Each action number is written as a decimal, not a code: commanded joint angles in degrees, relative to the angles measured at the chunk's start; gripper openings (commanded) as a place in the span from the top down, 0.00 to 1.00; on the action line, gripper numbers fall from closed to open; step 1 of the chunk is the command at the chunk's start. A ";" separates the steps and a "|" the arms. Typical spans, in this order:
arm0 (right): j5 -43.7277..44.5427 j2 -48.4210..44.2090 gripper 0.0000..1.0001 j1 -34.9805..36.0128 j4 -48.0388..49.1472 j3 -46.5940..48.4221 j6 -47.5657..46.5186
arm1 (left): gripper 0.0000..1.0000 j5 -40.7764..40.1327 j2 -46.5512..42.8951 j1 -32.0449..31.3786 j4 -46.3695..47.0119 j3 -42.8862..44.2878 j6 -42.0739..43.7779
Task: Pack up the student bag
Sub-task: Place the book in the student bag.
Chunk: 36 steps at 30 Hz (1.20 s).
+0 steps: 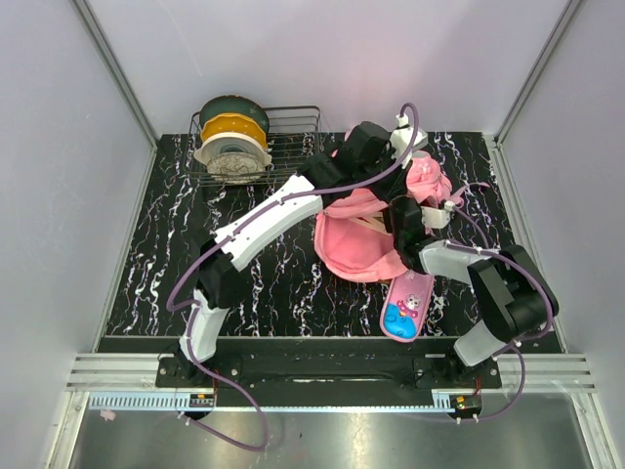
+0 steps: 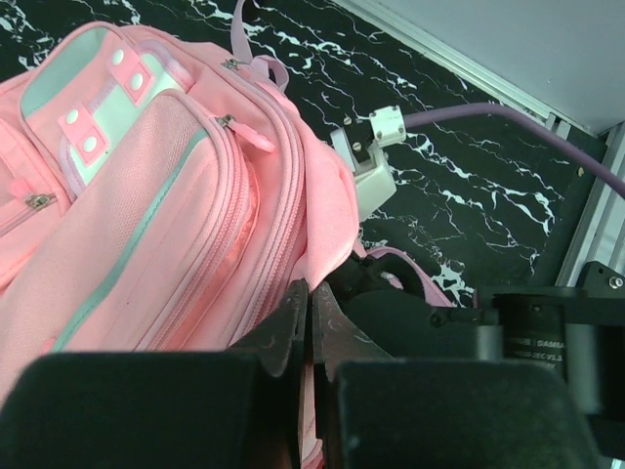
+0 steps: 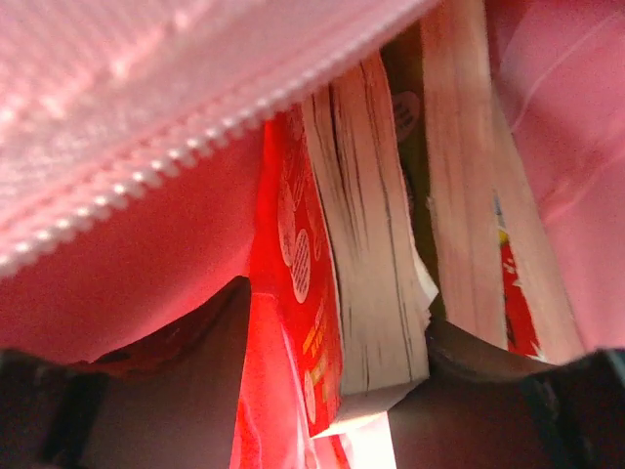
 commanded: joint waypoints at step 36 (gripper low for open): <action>-4.16 -77.80 0.20 1.53 -55.22 -17.89 -16.12 | 0.05 1.63 -19.38 6.55 20.91 -23.96 -4.45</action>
